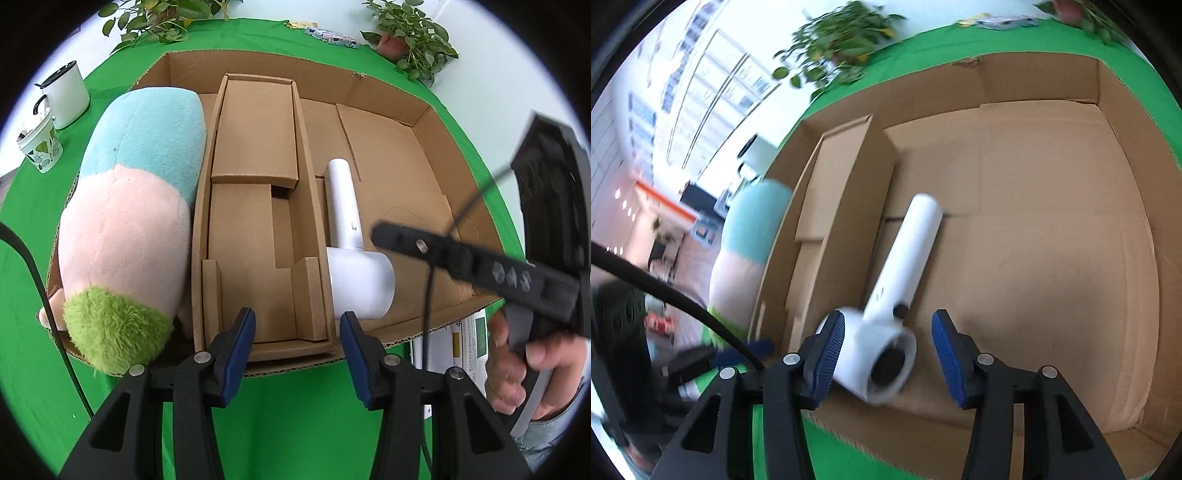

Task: Organize objects
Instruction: 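Lower the fan into the box beside the insert and open the right gripper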

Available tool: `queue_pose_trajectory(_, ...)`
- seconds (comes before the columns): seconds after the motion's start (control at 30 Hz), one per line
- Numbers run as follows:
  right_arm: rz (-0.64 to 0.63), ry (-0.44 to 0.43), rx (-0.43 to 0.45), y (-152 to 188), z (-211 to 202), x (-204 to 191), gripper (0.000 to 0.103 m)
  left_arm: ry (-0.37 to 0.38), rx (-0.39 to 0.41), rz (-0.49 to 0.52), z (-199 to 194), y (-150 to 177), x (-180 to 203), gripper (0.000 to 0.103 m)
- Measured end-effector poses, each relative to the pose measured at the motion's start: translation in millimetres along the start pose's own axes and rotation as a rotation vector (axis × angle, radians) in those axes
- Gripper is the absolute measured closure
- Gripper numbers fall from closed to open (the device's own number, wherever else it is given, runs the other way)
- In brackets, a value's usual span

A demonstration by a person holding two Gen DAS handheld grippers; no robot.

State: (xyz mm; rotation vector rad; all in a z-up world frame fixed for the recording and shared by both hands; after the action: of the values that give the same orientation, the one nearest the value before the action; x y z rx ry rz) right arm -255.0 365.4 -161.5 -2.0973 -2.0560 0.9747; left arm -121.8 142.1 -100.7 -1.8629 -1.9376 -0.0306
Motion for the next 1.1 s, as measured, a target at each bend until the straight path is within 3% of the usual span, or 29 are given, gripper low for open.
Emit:
queue_pose_trajectory(0.07,0.004,0.031,-0.017,-9.3,8.4,-3.3,0.059,0.001,0.014,0.0,-3.7,-0.5,-0.3,0.057)
queue_pose_trajectory(0.13,-0.019,0.073,-0.056,-14.3,20.9,-10.1,0.074,0.016,0.022,-0.008,-8.0,-0.3,-4.0,0.057)
queue_pose_trajectory(0.2,-0.028,0.099,-0.088,-14.6,33.1,-15.4,0.078,0.029,0.036,-0.018,-14.8,0.4,-10.0,0.057)
queue_pose_trajectory(0.5,-0.055,0.144,-0.083,-9.7,33.9,-32.2,0.079,0.032,0.083,-0.03,-27.4,3.8,-30.1,0.057)
queue_pose_trajectory(0.77,-0.027,0.18,-0.061,-2.0,27.0,-37.6,0.078,0.035,0.065,-0.068,-28.2,11.0,-32.3,0.057)
queue_pose_trajectory(0.93,-0.006,0.16,-0.042,2.2,24.8,-35.9,0.075,0.024,0.072,-0.079,-30.8,12.6,-33.4,0.057)
queue_pose_trajectory(1.0,0.002,0.157,-0.027,8.2,18.2,-34.6,0.074,0.007,0.111,-0.065,-36.6,13.7,-32.8,0.057)
queue_pose_trajectory(1.07,-0.011,0.2,0.006,11.5,2.7,-37.3,0.066,-0.04,0.192,-0.032,-48.3,16.8,-30.7,0.057)
queue_pose_trajectory(1.1,-0.027,0.223,0.033,13.7,-5.9,-40.0,0.052,-0.065,0.24,-0.015,-56.2,18.9,-29.0,0.056)
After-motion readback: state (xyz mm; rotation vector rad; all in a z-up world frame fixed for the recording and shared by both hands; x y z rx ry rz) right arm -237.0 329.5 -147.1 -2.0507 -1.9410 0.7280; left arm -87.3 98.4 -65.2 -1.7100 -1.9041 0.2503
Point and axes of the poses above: each gripper's, at about its wrist camera, not at the fingertips, and z roughly the way its jaws point, x to its right, y to its underside, the point moved 4 cm from there along z, roughly the way its jaws point, and after that the axes turned 11 degrees about -z, right-handed, at the moved point
